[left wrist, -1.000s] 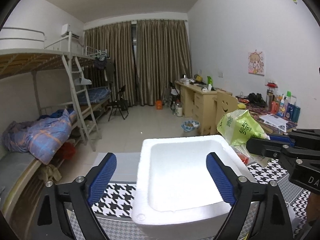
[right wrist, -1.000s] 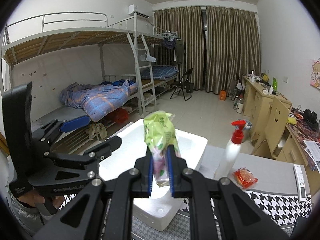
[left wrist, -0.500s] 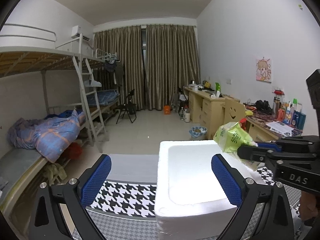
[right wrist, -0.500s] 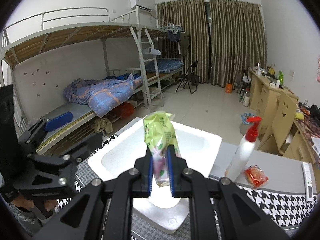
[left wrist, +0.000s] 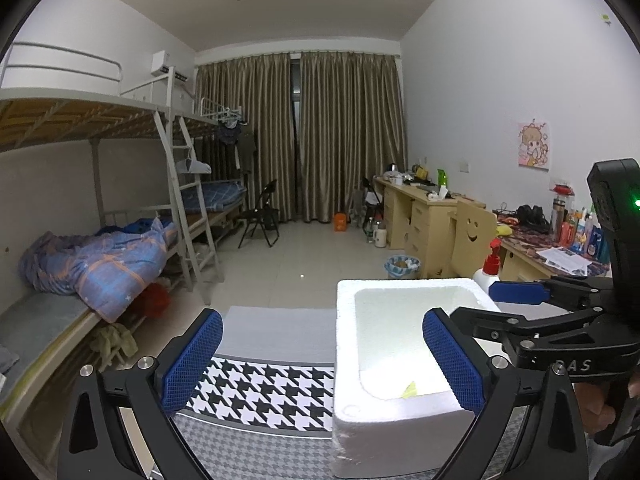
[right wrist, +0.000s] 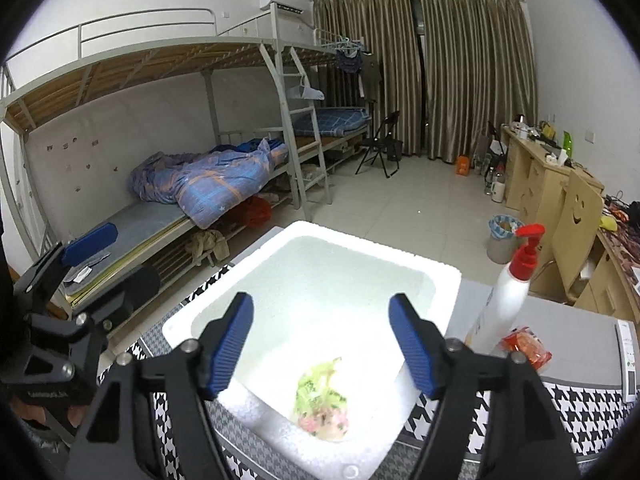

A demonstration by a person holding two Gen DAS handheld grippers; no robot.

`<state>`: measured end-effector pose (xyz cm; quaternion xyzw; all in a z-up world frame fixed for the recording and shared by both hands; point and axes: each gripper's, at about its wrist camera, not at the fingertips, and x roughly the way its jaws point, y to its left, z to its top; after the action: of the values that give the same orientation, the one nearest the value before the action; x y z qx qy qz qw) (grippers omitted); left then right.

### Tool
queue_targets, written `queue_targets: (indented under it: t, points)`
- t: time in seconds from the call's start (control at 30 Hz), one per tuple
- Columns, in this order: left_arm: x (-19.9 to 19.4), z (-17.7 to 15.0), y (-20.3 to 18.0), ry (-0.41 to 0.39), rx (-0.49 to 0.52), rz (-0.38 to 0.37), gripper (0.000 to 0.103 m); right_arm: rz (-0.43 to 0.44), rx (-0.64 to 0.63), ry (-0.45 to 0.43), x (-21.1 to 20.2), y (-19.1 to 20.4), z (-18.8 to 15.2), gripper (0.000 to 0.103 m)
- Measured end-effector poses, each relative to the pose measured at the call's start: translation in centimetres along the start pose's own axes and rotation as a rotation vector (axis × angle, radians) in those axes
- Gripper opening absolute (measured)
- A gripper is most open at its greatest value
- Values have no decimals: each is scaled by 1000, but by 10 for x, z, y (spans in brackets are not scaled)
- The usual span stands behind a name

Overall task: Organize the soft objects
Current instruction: 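Move both tools away from the box back toward the yellow sponge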

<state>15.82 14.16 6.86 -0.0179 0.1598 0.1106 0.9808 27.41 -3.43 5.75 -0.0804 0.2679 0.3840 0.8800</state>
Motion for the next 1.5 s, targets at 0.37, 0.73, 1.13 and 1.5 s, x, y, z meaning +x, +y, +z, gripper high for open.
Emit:
queue_targets:
  t: [0.37, 0.73, 1.13, 1.5]
  points:
    - [-6, 2, -3, -8, 7, -26, 101, -15, -19, -58, -31, 0, -2, 79]
    - [-22, 1, -18, -17, 8, -90, 102, -61, -7, -113, -58, -6, -10, 88]
    - [-43, 0, -31, -46, 20, -145, 102, -96, -15, -161, -83, -8, -23, 93]
    - [-59, -4, -43, -53, 36, -191, 102, -115, -8, -180, -102, -12, -39, 93]
